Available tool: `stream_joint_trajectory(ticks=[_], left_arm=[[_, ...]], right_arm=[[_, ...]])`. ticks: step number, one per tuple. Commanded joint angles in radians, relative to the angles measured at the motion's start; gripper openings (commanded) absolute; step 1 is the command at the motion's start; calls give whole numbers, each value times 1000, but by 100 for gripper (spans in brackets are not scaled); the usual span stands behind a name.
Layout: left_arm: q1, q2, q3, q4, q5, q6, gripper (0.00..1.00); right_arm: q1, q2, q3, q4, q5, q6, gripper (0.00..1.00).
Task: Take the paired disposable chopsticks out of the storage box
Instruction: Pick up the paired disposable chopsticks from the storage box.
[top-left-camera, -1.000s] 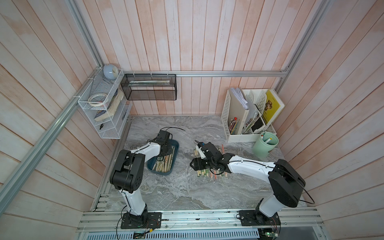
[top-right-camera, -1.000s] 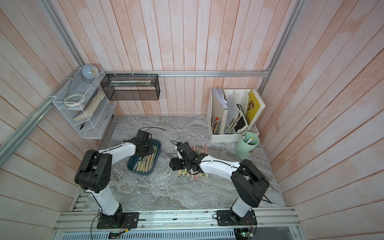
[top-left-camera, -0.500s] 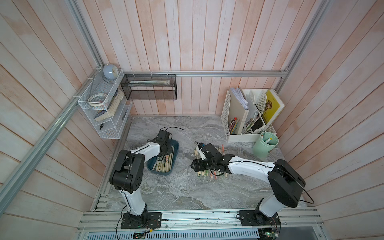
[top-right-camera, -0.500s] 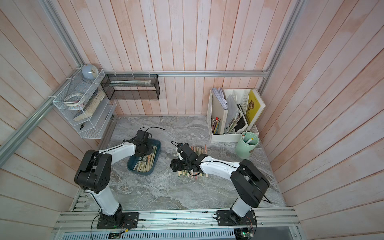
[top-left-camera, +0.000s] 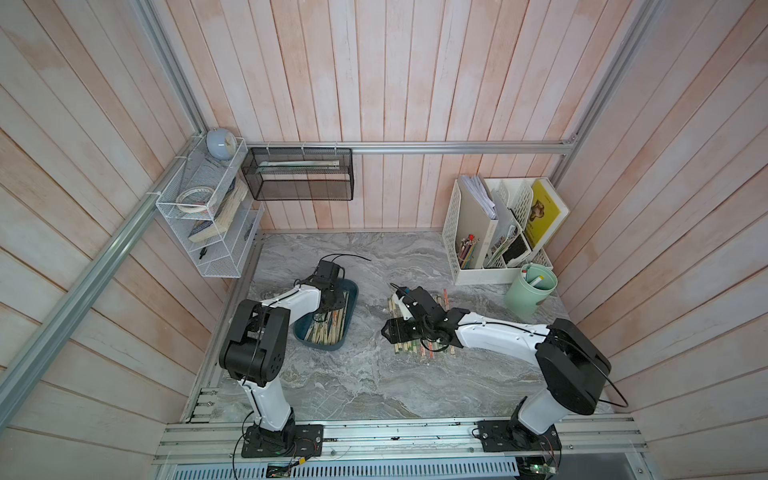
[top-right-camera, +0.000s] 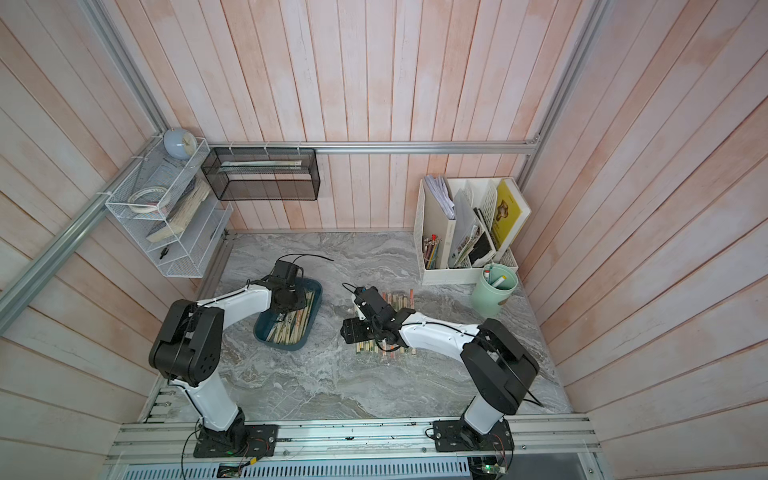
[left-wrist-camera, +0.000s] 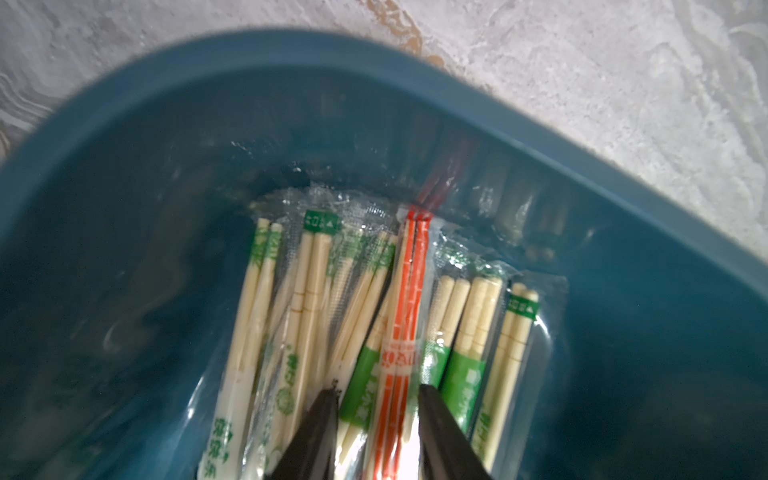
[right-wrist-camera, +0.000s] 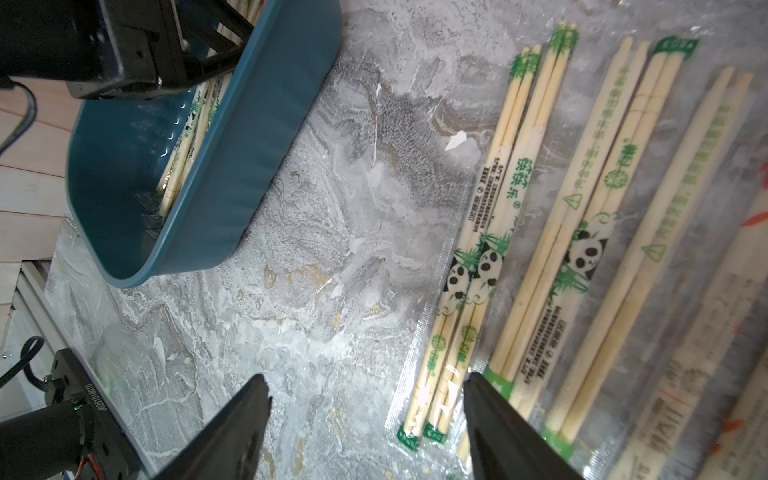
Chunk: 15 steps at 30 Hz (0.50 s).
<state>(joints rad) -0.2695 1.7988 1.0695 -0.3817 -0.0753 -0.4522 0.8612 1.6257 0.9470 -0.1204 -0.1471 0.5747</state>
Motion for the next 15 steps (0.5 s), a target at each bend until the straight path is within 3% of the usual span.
stream_joint_trajectory(ticks=[1, 15], left_arm=[[-4, 13, -3, -8, -7, 7, 30], [-28, 33, 20, -52, -76, 15, 26]], right_arm=[[-7, 6, -9, 1, 14, 1, 76], [-8, -2, -11, -3, 21, -3, 76]])
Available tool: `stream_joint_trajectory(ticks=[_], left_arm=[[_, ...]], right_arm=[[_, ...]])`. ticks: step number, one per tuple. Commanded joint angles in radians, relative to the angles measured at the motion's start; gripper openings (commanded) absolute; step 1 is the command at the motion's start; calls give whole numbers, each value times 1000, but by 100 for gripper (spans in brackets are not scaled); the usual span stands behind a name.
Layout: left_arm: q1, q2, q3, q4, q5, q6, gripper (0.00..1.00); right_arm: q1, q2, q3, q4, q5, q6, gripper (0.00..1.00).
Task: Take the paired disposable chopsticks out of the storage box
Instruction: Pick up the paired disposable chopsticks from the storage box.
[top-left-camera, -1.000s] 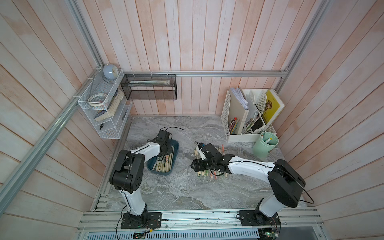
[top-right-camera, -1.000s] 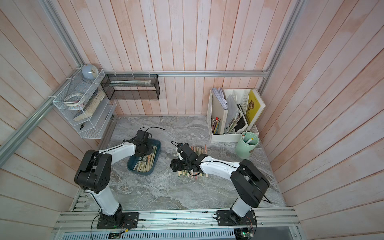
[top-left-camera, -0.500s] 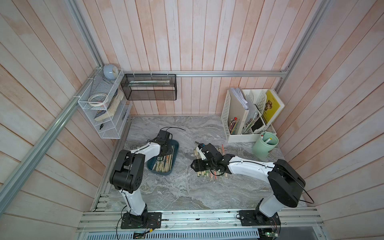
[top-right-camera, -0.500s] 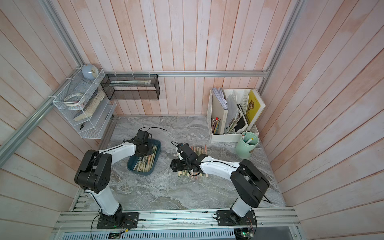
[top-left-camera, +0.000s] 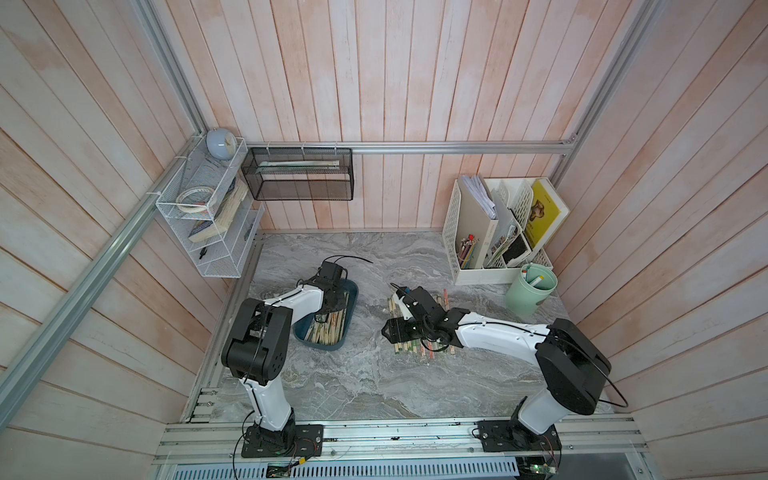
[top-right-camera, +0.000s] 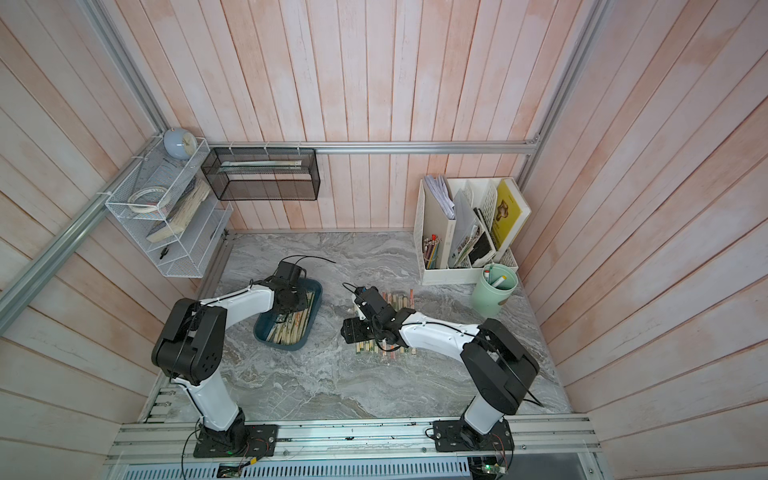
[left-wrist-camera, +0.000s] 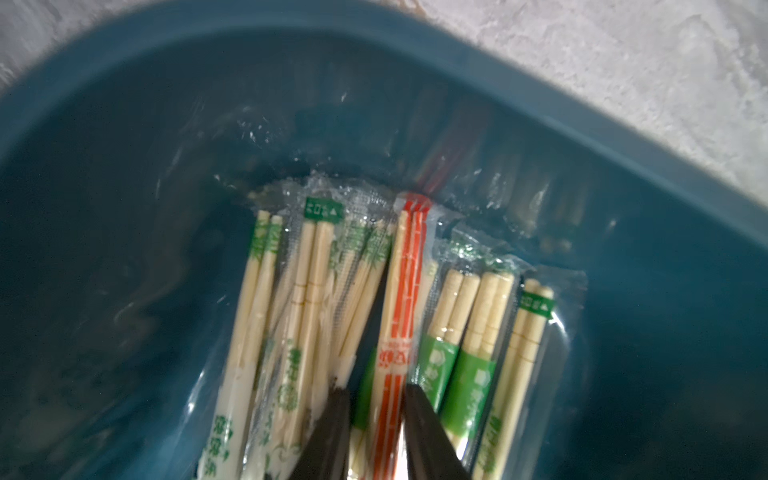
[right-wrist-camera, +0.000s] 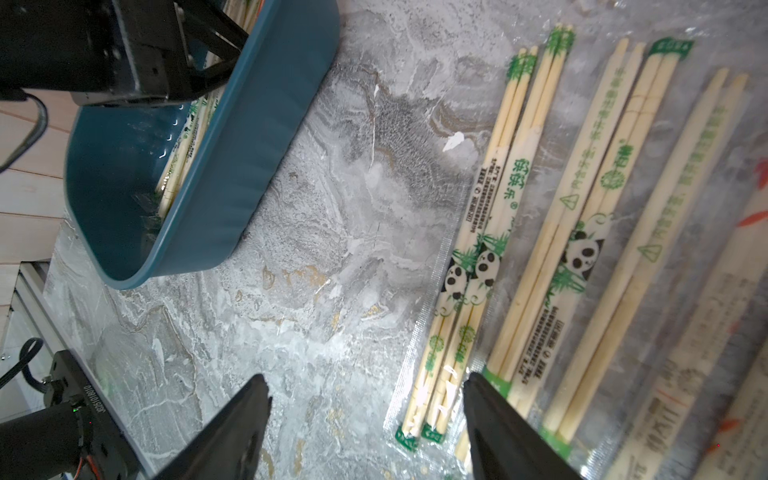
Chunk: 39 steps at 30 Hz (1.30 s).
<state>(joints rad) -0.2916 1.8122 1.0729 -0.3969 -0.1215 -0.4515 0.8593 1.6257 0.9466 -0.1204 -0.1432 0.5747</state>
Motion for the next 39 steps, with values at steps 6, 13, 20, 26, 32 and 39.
stream_joint_trajectory(ticks=[6, 13, 20, 26, 32, 39], left_arm=[[-8, 16, 19, -33, -17, 13, 19], [-8, -8, 28, -42, -1, 7, 14], [-5, -38, 53, -62, -16, 10, 12], [7, -56, 65, -64, -11, 18, 7], [25, -79, 89, -75, -3, 29, 0], [52, -140, 165, -131, -4, 64, 0]], right_arm=[[-7, -5, -14, -4, 21, -3, 76], [-7, -9, -20, -4, 22, -3, 76], [-8, -9, -19, -2, 21, -1, 76], [-7, -10, -22, -2, 21, -1, 76], [-7, -12, -23, -2, 21, -1, 76], [-9, -11, -15, -2, 21, -3, 76]])
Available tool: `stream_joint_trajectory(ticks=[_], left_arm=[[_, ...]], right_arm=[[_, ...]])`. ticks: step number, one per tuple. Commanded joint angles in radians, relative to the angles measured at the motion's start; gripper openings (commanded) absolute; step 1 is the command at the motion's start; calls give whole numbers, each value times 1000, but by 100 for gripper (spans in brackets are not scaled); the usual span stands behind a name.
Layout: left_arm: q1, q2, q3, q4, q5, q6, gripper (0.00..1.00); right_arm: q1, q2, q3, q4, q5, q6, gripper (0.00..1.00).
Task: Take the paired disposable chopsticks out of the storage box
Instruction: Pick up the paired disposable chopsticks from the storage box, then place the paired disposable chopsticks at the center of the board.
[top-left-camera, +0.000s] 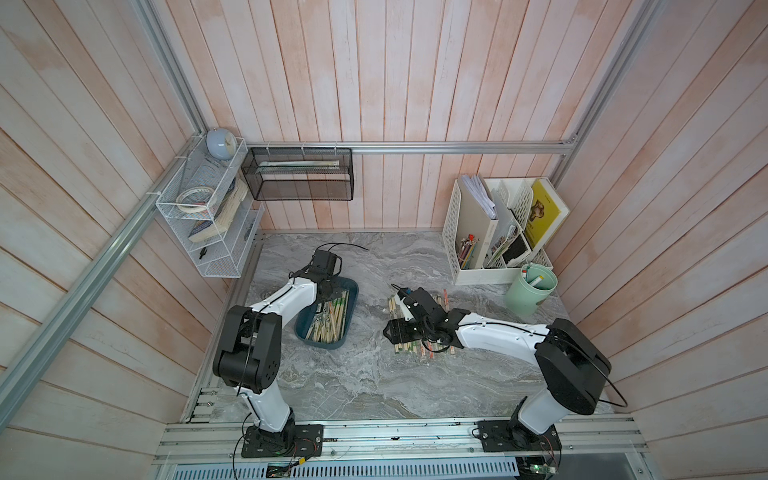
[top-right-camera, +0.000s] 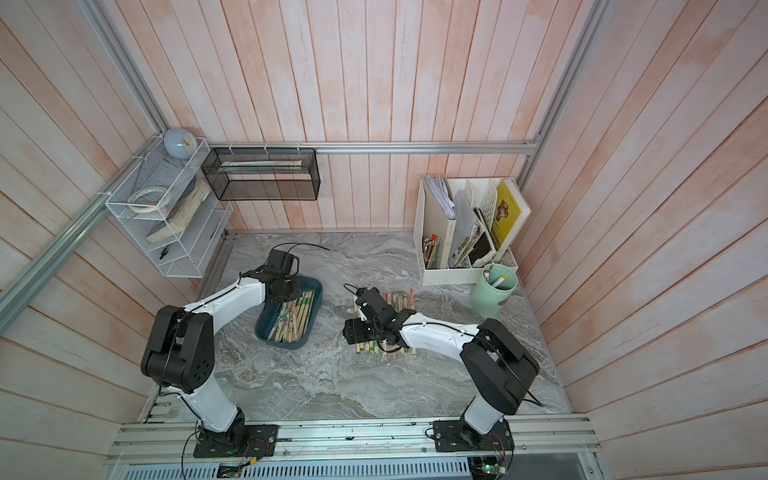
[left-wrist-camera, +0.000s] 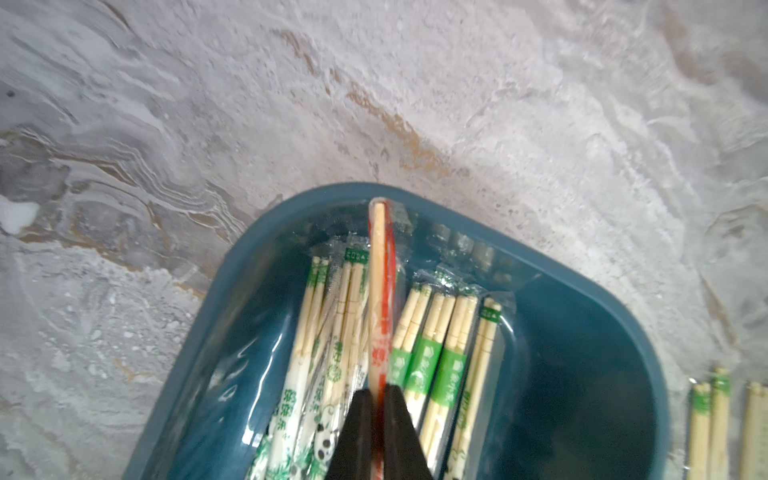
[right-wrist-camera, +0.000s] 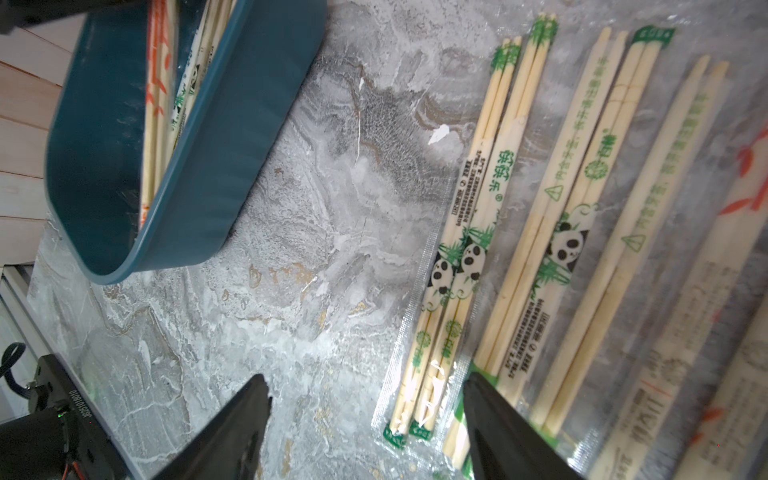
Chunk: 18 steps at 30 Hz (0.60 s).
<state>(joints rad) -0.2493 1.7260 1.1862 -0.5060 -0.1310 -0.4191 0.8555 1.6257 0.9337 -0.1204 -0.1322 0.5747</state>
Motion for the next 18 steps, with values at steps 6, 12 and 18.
stream_joint_trajectory(ticks=[6, 12, 18], left_arm=[[1, -122, 108, -48, 65, 41, 0], [-100, -143, 147, -46, 91, -5, 0], [-231, -113, 110, 53, 122, -121, 0]], right_arm=[[-34, -26, 13, -1, -3, 4, 76], [-96, -70, 0, 1, -9, 11, 76], [-161, -116, -51, -4, -9, 17, 76]])
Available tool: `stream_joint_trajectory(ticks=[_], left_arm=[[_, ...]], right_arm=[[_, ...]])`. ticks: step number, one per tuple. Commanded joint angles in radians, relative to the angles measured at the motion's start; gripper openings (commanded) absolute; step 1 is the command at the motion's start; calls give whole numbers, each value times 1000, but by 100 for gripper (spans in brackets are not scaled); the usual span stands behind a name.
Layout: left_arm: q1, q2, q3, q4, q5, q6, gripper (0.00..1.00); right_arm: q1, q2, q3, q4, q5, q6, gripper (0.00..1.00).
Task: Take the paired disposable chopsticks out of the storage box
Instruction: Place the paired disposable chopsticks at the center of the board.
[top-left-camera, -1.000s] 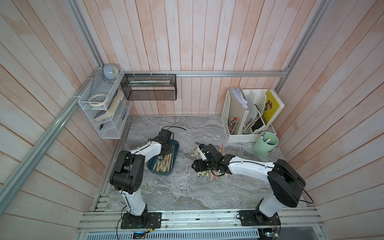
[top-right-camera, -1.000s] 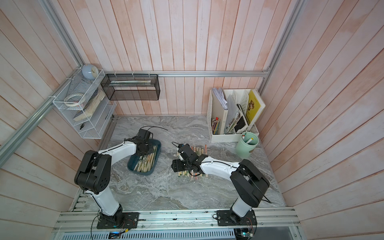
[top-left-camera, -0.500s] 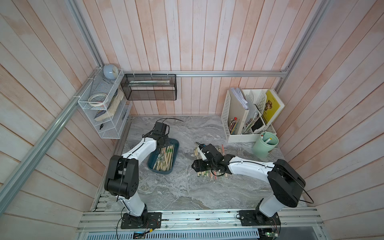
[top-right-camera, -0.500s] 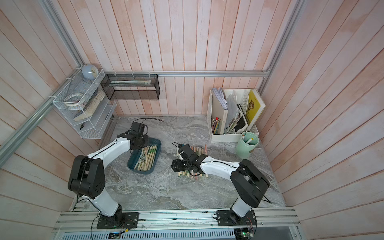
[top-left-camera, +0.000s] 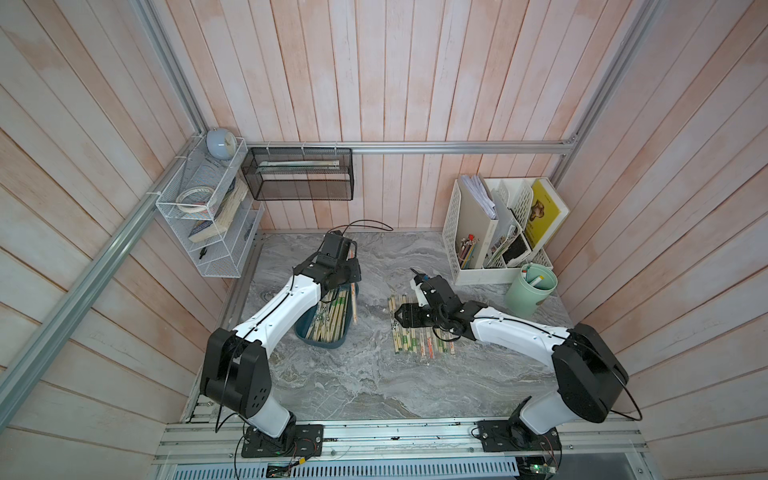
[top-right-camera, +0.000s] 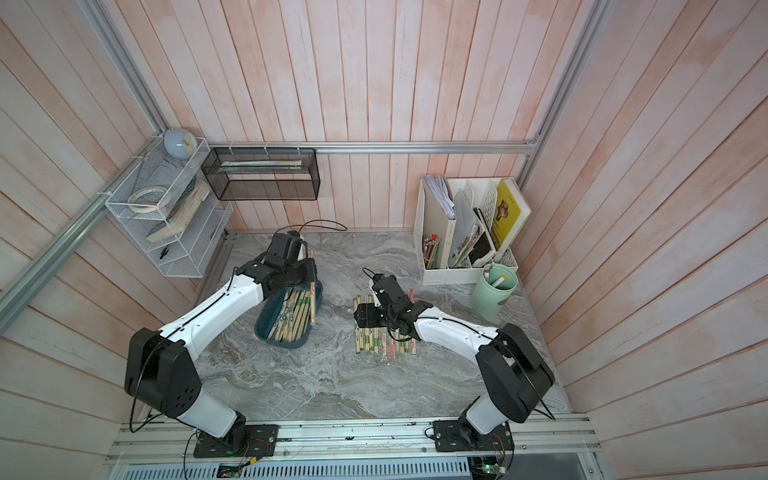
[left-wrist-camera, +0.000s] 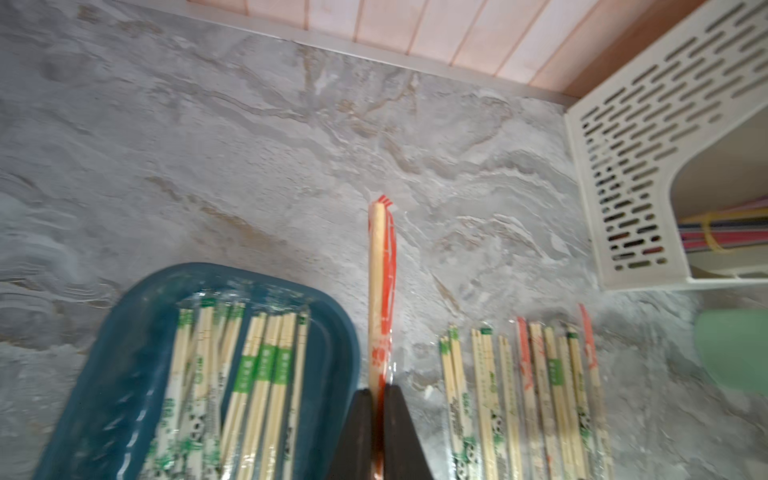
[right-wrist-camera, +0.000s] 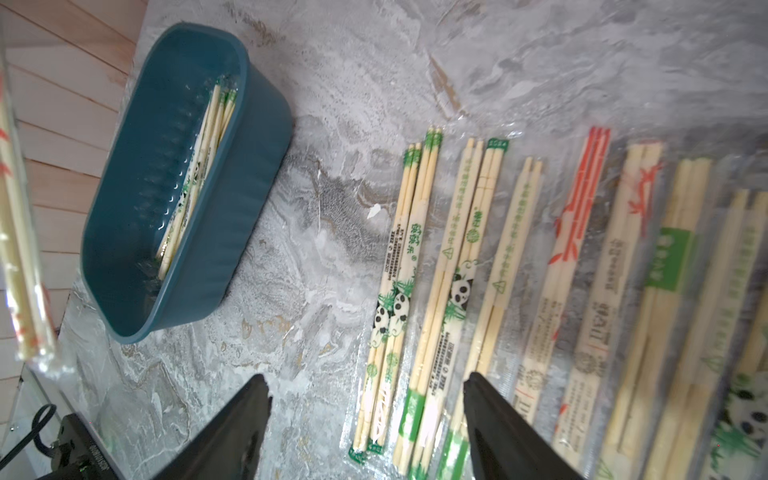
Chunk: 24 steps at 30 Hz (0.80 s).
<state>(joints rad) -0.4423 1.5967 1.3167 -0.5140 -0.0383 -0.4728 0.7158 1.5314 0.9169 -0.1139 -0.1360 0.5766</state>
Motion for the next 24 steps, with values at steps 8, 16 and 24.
stream_joint_trajectory(ticks=[8, 16, 24], left_arm=[[-122, 86, -111, 204, 50, -169, 0], [-145, 168, -176, 298, 96, -214, 0], [-147, 240, -180, 344, 95, -218, 0]], right_arm=[[-60, -94, -136, -3, -4, 36, 76], [-60, -122, -207, 21, -23, 65, 76], [-59, -128, -212, 20, -28, 69, 76]])
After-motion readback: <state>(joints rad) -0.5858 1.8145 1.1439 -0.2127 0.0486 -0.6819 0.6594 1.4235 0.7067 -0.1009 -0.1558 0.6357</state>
